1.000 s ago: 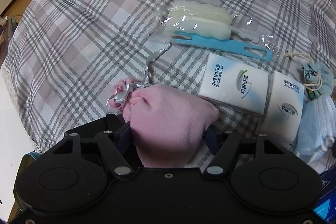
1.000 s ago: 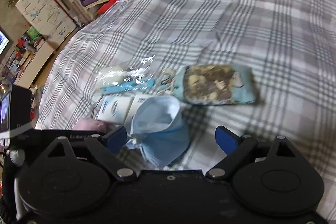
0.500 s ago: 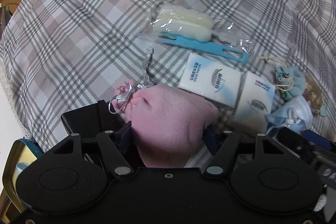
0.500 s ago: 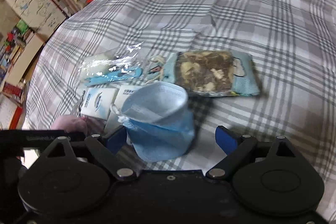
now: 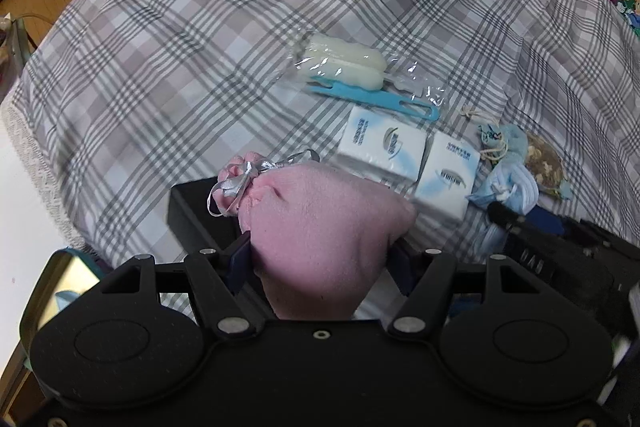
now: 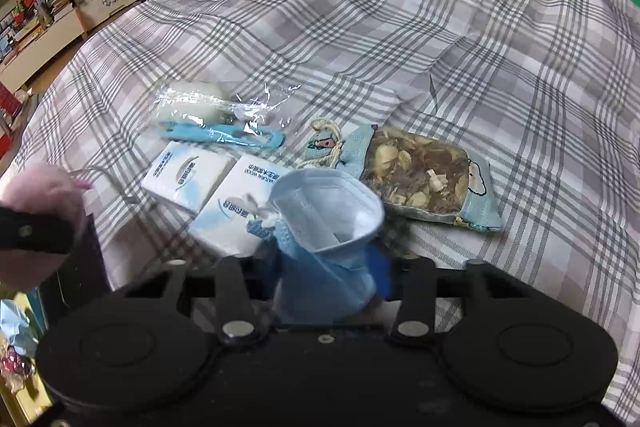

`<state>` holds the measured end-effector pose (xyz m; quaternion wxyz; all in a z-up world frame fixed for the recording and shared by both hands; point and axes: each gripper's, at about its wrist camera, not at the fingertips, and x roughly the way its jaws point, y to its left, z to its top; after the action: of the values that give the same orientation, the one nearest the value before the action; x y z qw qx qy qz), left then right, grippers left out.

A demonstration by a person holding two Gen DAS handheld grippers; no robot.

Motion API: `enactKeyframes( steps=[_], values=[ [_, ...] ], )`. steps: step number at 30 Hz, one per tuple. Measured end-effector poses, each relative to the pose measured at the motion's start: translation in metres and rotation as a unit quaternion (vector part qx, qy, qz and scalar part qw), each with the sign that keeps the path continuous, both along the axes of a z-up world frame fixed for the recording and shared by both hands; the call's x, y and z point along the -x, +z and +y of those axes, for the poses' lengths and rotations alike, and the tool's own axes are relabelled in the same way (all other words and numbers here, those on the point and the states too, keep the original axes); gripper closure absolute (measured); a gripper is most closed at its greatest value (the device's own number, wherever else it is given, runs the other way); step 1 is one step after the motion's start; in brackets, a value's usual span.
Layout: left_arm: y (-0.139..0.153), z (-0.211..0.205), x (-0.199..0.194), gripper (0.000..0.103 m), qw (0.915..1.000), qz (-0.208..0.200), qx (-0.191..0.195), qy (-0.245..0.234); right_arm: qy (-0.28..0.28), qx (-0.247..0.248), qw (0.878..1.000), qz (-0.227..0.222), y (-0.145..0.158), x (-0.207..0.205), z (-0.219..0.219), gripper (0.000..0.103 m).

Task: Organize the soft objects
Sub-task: 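Carry the pink pouch and blue mask over the gold tray with both tools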

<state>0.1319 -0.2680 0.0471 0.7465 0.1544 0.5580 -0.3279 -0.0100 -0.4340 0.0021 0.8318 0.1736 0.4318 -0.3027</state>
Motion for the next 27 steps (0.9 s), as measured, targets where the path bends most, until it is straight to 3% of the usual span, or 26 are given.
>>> enactKeyframes(
  steps=[1,8,13,20,24,27],
  values=[
    [0.002,0.008,0.001,0.04,1.0,-0.001,-0.001,0.002,-0.006,-0.002,1.0,-0.005,0.002,0.003,-0.002,0.071],
    [0.002,0.082,-0.004,0.04,0.999,0.002,-0.01,0.043,-0.066,-0.033,0.994,-0.083,0.026,0.039,-0.028,0.071],
    [-0.011,0.149,-0.014,0.04,0.9944,0.001,-0.023,0.103,-0.085,-0.022,0.989,-0.116,0.037,0.049,-0.032,0.071],
    [-0.039,0.237,-0.035,0.04,0.9795,0.019,-0.035,0.198,-0.051,0.003,0.991,-0.121,0.037,0.032,-0.007,0.071],
    [-0.056,0.266,-0.038,0.04,0.9737,0.014,-0.049,0.222,-0.019,0.007,0.991,-0.135,0.042,0.027,0.017,0.071],
    [-0.068,0.284,-0.047,0.04,0.969,0.032,-0.046,0.24,0.007,0.016,0.988,-0.15,0.049,0.028,0.043,0.071]
  ],
)
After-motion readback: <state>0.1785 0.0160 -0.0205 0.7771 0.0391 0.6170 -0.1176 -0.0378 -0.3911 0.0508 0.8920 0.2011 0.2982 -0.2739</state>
